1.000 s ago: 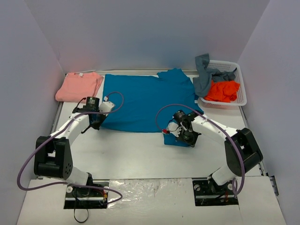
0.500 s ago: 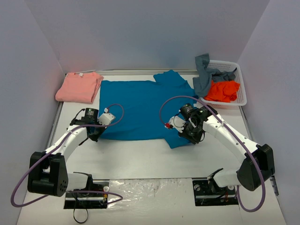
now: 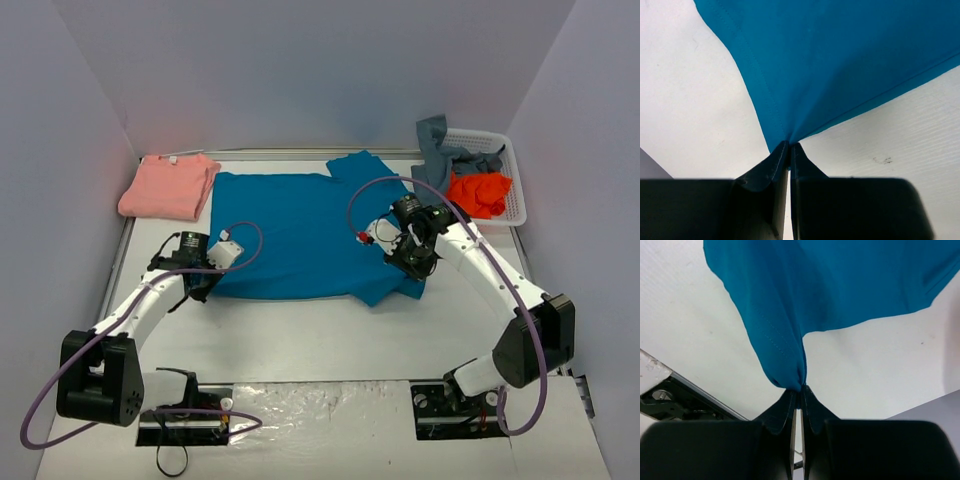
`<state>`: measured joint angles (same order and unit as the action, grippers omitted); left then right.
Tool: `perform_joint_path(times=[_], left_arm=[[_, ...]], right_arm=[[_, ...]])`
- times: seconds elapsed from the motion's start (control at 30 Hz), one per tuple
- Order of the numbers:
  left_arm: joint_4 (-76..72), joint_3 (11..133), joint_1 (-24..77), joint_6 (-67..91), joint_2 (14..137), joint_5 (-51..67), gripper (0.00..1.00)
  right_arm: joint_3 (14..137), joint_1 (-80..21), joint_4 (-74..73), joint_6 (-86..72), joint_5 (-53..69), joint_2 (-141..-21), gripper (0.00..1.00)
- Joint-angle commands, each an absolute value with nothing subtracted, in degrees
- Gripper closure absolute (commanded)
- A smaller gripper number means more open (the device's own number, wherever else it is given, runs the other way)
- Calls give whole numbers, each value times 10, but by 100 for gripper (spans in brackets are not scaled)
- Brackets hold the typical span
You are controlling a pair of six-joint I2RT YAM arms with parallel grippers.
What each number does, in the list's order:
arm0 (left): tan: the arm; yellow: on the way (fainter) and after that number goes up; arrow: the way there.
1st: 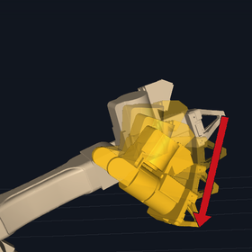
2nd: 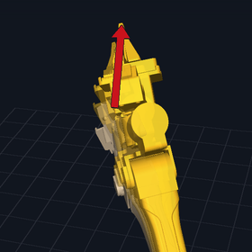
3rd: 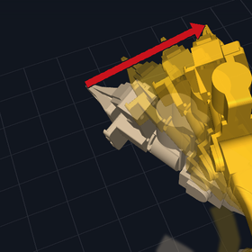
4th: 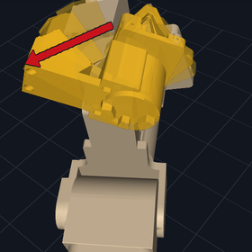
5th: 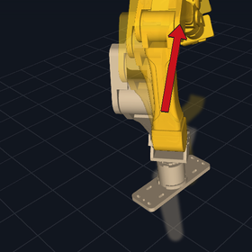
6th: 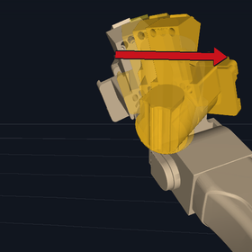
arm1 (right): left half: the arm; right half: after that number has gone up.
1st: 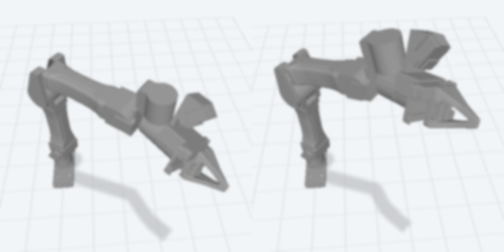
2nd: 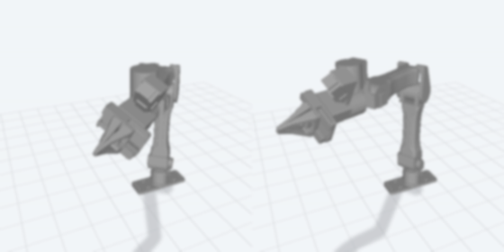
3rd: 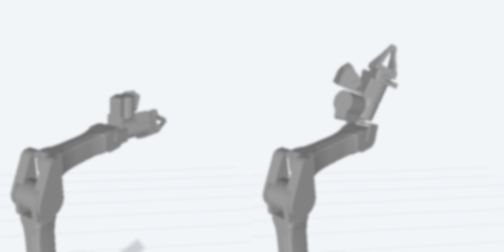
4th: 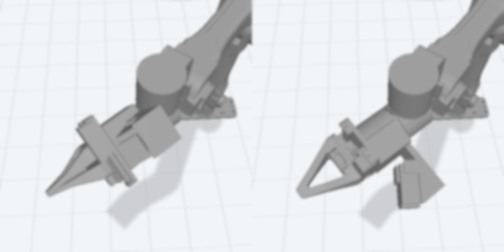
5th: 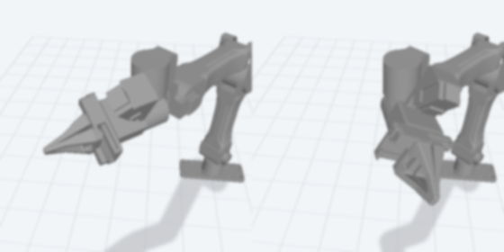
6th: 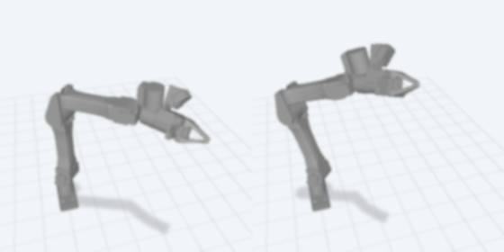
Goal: Fold and stack the t-shirts
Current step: Grap the side of the flattened tshirt closest away from the robot with both arms
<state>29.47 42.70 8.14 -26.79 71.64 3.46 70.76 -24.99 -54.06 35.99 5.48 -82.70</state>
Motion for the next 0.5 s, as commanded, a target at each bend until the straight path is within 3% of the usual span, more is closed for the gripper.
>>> perform_joint_path(times=[0.0, 0.47], left_arm=[[293, 461, 83, -269, 705, 8, 98], [294, 526, 81, -277, 777, 5, 98]], right_arm=[[759, -241, -555, 373, 40, -859, 100], [952, -222, -553, 374, 18, -1020, 100]])
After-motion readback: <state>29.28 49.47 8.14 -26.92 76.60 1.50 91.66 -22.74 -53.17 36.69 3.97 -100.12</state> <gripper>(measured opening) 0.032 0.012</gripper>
